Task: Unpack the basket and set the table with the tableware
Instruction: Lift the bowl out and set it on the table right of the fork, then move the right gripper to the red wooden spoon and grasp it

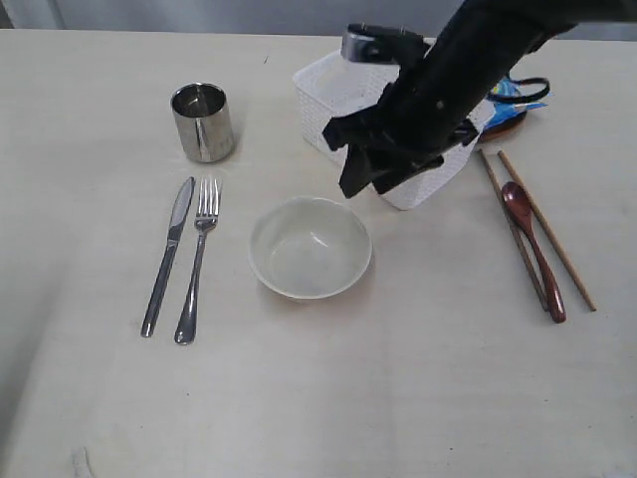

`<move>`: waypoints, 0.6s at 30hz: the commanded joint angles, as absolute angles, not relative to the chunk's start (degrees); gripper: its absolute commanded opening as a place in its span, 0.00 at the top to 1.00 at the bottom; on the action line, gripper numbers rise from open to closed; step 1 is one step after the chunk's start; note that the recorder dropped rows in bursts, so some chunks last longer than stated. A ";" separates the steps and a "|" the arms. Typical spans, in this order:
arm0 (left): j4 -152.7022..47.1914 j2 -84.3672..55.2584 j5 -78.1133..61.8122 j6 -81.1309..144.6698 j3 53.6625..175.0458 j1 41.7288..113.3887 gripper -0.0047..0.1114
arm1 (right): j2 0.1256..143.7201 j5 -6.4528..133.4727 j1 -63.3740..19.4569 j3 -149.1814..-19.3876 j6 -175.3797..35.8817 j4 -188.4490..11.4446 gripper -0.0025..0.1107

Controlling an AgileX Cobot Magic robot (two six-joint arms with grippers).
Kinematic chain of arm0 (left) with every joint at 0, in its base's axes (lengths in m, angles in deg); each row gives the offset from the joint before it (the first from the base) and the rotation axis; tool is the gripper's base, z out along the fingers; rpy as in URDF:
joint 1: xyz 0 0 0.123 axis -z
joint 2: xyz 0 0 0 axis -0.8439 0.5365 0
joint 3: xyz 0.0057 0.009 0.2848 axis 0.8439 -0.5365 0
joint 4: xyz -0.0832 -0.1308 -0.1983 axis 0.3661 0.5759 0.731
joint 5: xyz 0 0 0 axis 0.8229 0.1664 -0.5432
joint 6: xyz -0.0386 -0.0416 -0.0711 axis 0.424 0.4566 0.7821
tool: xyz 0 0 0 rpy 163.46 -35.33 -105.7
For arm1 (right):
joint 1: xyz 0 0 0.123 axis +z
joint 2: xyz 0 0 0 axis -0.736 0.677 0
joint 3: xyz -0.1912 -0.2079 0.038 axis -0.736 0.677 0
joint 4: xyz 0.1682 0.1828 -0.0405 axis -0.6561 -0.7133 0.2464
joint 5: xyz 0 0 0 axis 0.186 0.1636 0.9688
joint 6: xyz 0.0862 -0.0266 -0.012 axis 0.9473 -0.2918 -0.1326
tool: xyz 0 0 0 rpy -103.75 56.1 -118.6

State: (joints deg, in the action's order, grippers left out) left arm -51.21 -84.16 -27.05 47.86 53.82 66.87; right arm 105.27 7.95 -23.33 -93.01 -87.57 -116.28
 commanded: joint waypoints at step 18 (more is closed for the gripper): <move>-50.99 -84.37 -26.41 47.83 53.66 66.82 0.96 | 94.49 17.59 -41.99 -74.36 -73.38 -98.32 0.59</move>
